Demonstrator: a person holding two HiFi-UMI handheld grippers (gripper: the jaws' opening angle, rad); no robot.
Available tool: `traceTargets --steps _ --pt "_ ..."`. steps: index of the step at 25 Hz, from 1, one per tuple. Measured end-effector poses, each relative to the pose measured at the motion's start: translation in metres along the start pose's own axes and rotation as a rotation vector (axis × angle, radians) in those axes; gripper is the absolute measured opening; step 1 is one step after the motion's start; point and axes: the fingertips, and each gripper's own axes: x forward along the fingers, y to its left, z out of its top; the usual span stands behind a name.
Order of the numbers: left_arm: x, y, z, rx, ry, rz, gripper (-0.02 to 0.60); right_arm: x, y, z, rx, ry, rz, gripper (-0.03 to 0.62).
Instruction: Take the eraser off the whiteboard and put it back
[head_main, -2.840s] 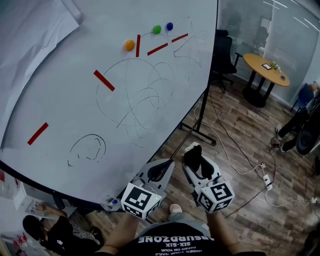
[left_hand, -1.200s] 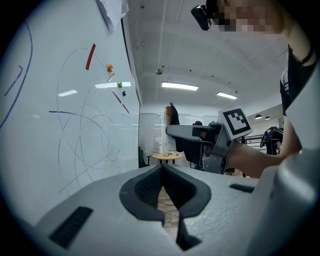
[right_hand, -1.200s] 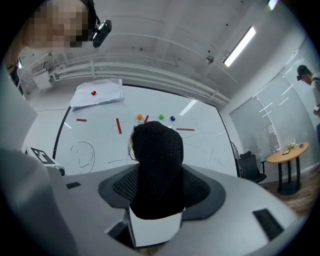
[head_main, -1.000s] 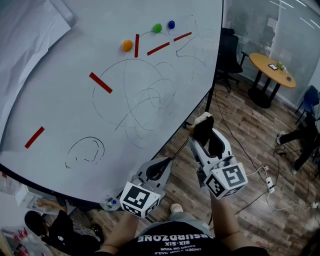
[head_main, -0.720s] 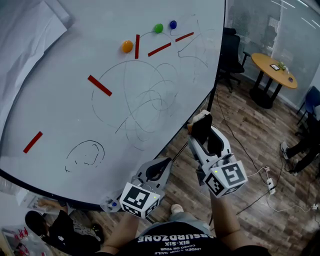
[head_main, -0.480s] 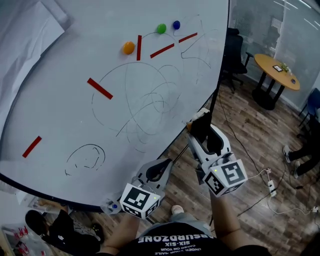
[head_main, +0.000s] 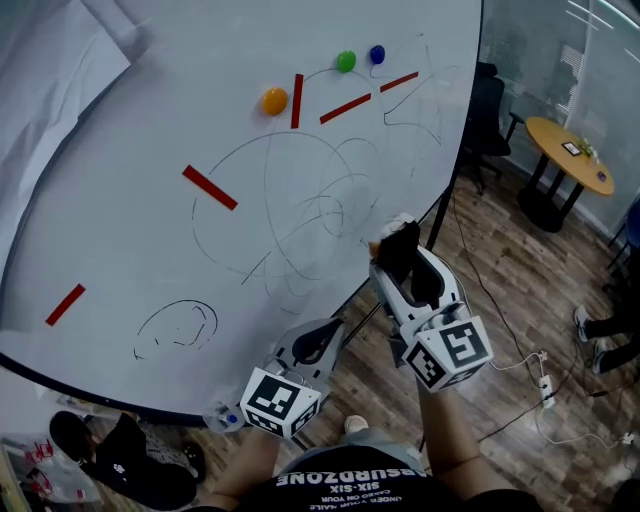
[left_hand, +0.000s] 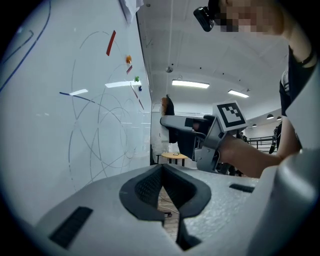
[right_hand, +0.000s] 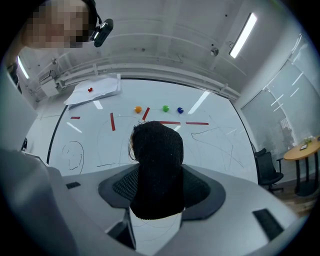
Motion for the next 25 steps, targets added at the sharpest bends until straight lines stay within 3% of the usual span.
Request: traceTargets --steps 25 --pt "-0.006 0.05 0.002 -0.02 -0.015 0.17 0.008 0.078 0.015 -0.019 0.02 0.018 0.15 0.241"
